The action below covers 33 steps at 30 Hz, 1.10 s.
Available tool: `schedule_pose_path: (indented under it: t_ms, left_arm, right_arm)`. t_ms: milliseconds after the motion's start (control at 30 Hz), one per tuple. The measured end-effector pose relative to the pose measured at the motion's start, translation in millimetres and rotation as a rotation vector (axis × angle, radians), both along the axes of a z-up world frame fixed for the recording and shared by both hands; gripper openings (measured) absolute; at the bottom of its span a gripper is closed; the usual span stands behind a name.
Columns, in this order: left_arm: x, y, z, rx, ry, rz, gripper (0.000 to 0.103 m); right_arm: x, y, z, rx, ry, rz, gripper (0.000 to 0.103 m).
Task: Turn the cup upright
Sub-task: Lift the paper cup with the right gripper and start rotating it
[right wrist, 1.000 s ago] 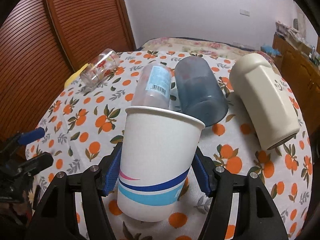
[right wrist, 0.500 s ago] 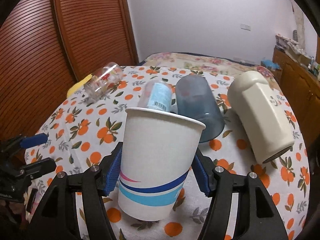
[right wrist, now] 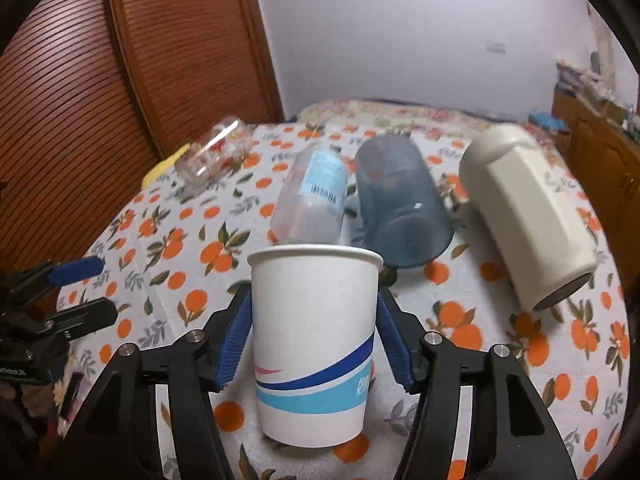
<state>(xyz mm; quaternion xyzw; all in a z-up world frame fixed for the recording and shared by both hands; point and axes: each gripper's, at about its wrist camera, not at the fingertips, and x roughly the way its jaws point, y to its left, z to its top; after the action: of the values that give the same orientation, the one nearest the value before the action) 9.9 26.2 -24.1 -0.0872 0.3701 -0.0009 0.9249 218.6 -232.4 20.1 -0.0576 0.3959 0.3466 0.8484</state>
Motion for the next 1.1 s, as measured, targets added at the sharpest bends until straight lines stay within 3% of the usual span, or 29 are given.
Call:
schedule_pose_path:
  t_ms: [100, 167, 433, 667, 800, 1100]
  left_arm:
    - [0.3, -0.1, 0.1, -0.002, -0.002, 0.000, 0.084]
    - [0.5, -0.8, 0.2, -0.002, -0.005, 0.000, 0.084]
    - [1.5, -2.8, -1.1, -0.006, -0.002, -0.004, 0.084]
    - [1.1, -3.2, -1.7, -0.011, -0.004, -0.004, 0.084]
    - [2.3, -4.5, -1.6, -0.010, -0.007, -0.006, 0.084]
    - [-3.0, -2.2, 2.9, -0.013, -0.031, -0.004, 0.084]
  right_arm:
    - [6.6, -1.2, -3.4, -0.016, 0.060, -0.012, 0.059]
    - [4.5, -5.1, 3.5, 0.008, 0.045, -0.013, 0.059]
    - [-21.4, -12.1, 24.8, 0.087, -0.226, -0.053, 0.062]
    - [-35.8, -26.5, 1.3, 0.044, -0.112, -0.081, 0.060]
    - [-43.4, -34.8, 0.3, 0.038, -0.121, -0.095, 0.060]
    - [-2.6, 3.3, 14.0, 0.065, -0.147, -0.104, 0.060]
